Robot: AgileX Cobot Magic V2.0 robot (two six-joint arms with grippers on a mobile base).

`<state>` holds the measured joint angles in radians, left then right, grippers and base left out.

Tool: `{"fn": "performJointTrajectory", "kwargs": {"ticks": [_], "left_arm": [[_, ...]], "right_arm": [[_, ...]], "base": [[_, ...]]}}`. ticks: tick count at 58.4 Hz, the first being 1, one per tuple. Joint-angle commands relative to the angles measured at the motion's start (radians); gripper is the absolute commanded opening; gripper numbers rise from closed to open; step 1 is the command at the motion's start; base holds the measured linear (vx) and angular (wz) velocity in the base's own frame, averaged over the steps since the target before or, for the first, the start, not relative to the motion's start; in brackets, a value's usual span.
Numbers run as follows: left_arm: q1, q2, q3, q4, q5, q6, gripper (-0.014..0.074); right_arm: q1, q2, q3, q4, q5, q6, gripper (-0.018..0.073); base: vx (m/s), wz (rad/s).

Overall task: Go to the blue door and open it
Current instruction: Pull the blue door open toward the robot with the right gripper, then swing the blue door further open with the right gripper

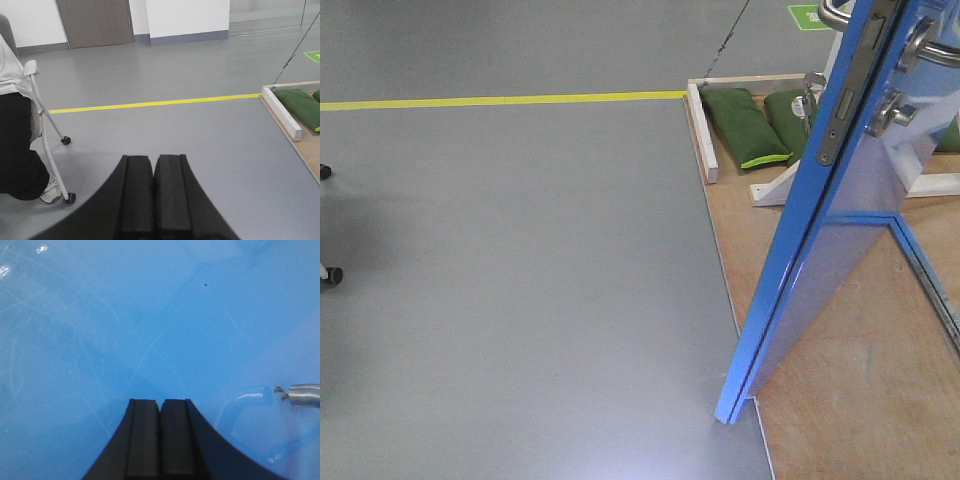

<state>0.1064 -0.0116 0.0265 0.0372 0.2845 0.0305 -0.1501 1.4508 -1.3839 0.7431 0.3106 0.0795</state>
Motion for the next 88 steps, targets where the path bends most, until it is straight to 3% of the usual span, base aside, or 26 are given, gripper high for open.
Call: {"fn": "performJointTrajectory", "kwargs": {"ticks": [1,88], "left_arm": [[-0.006,-0.016,0.004,-0.008,-0.084,-0.003,0.0070],[-0.006,-0.016,0.004,-0.008,-0.084,-0.003,0.0070]], "right_arm": [[0.006,-0.028,-0.032,0.022,-0.052,-0.013,0.0002],[0.006,-0.028,-0.032,0.022,-0.050,-0.013,0.0002]], "base": [[0.00,0.00],[0.09,0.07]]}}
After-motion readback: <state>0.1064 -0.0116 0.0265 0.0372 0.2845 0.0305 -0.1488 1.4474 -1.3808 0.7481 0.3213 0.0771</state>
